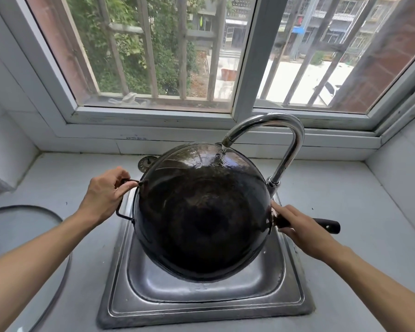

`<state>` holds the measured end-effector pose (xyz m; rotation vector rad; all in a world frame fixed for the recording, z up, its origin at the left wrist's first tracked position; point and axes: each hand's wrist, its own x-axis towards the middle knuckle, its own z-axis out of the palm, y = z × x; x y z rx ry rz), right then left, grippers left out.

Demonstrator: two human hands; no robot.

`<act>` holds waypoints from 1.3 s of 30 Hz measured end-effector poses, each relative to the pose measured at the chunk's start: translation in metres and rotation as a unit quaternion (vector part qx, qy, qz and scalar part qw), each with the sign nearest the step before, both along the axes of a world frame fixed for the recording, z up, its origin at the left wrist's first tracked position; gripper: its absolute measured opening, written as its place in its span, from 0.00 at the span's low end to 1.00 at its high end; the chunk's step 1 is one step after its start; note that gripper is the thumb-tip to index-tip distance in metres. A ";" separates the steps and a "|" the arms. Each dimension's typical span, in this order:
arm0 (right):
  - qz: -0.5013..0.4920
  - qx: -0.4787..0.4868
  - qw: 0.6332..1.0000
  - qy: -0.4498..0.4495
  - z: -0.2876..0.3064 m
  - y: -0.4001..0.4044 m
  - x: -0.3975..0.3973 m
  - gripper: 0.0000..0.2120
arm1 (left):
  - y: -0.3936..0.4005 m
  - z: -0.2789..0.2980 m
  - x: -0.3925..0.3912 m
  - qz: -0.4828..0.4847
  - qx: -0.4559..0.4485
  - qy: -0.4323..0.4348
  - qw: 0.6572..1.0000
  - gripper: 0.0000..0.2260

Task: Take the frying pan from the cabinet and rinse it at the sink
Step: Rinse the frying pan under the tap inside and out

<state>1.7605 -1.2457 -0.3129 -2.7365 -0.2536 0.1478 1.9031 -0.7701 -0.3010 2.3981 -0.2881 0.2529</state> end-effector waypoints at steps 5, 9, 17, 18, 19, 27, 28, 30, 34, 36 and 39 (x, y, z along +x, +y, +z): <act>-0.007 0.011 1.000 0.005 0.001 -0.003 -0.006 0.35 | -0.010 0.006 0.006 -0.016 0.009 -0.008 1.000 0.08; -0.009 0.003 1.000 0.011 0.000 -0.008 -0.012 0.36 | -0.016 0.006 0.008 -0.027 0.009 -0.010 1.000 0.07; -0.076 0.037 0.995 0.047 0.000 -0.007 -0.016 0.34 | -0.020 0.003 0.006 -0.065 0.020 -0.009 0.998 0.05; -0.085 0.043 0.994 0.053 -0.001 -0.007 -0.017 0.34 | -0.018 0.002 0.006 -0.077 0.029 -0.014 0.996 0.05; -0.087 0.042 0.994 0.057 -0.002 -0.007 -0.019 0.33 | -0.015 0.001 0.005 -0.089 0.041 -0.022 0.995 0.04; -0.033 0.001 0.999 0.033 -0.011 -0.006 -0.028 0.23 | 0.009 -0.011 -0.020 -0.139 0.052 -0.013 0.989 0.05; -0.003 -0.014 1.000 0.009 -0.011 -0.005 -0.027 0.20 | 0.012 -0.011 -0.023 -0.142 0.056 -0.010 0.988 0.05; 0.032 -0.033 0.999 -0.025 -0.010 -0.003 -0.027 0.17 | 0.019 -0.008 -0.029 -0.146 0.072 -0.015 0.986 0.07; 0.049 -0.043 0.996 -0.064 -0.006 -0.003 -0.024 0.17 | 0.032 -0.006 -0.039 -0.169 0.120 -0.058 0.976 0.12; 0.059 -0.060 0.993 -0.085 -0.004 -0.004 -0.024 0.16 | 0.039 -0.006 -0.045 -0.190 0.153 -0.097 0.965 0.16; 0.078 -0.095 0.986 -0.112 -0.003 -0.002 -0.026 0.17 | 0.047 -0.009 -0.055 -0.224 0.220 -0.173 0.934 0.18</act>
